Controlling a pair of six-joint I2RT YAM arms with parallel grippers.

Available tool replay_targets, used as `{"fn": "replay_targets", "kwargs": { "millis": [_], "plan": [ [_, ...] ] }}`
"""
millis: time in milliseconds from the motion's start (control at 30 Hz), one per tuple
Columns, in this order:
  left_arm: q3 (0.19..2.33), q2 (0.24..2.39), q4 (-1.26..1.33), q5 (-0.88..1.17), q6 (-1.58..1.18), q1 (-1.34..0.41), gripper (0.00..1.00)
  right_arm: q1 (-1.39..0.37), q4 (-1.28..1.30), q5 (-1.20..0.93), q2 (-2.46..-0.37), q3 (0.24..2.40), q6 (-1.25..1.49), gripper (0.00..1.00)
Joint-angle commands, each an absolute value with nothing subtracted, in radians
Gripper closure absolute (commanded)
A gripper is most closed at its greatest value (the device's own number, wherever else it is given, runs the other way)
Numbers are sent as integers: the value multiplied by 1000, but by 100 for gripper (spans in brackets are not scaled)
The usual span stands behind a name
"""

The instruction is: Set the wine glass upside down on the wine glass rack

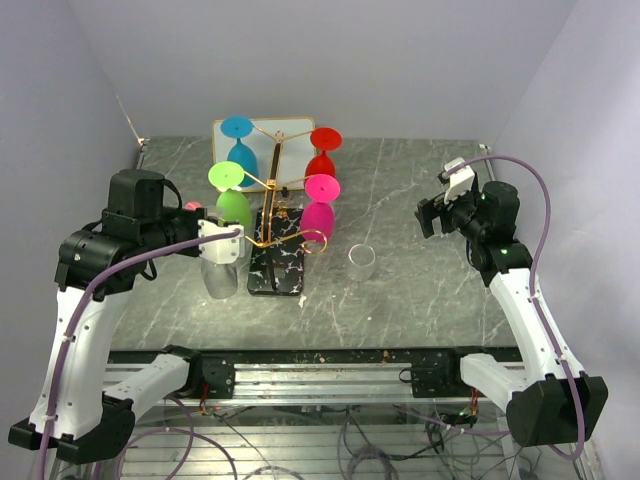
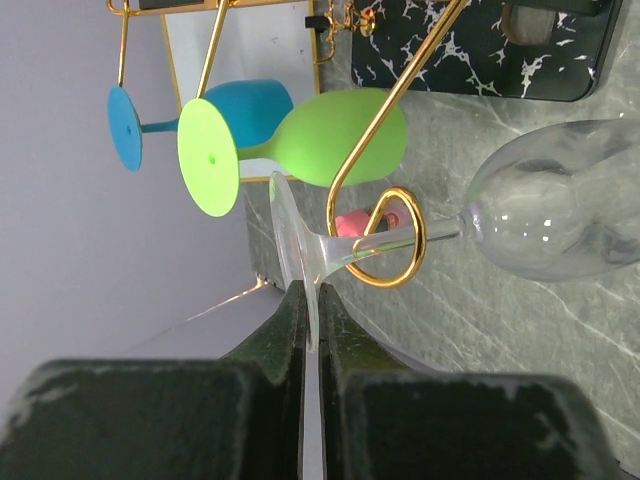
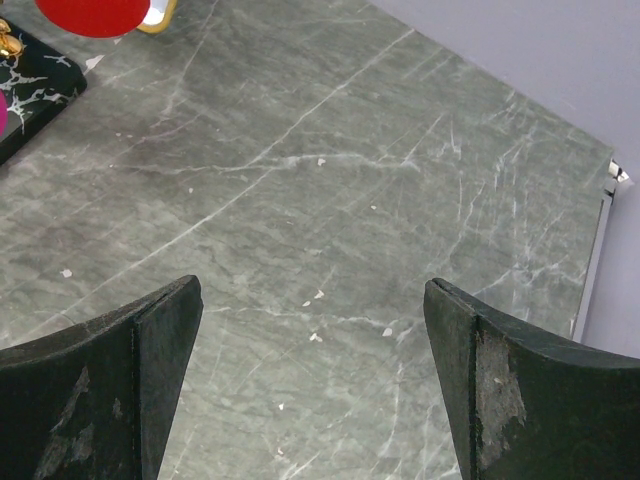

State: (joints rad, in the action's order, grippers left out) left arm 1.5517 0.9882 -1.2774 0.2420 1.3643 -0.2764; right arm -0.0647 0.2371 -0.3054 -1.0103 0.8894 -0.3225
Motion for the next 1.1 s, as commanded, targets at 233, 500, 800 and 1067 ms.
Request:
{"fn": "replay_targets", "kwargs": {
  "millis": [233, 500, 800, 1067],
  "plan": [
    [1529, 985, -1232, 358, 1354, -267, 93, -54, 233, -320, -1011, 879, -333, 8],
    [1497, 987, -1238, 347, 1377, -267, 91, -54, 232, -317, -1016, 879, -333, 8],
    [1484, 977, -1260, 348, 1394, -267, 82, -52, 230, -312, -1012, 877, -336, 8],
    [1458, 960, -1272, 355, 1404, -267, 80, -48, 230, -310, -1014, 876, -338, 8]
  ]
}}
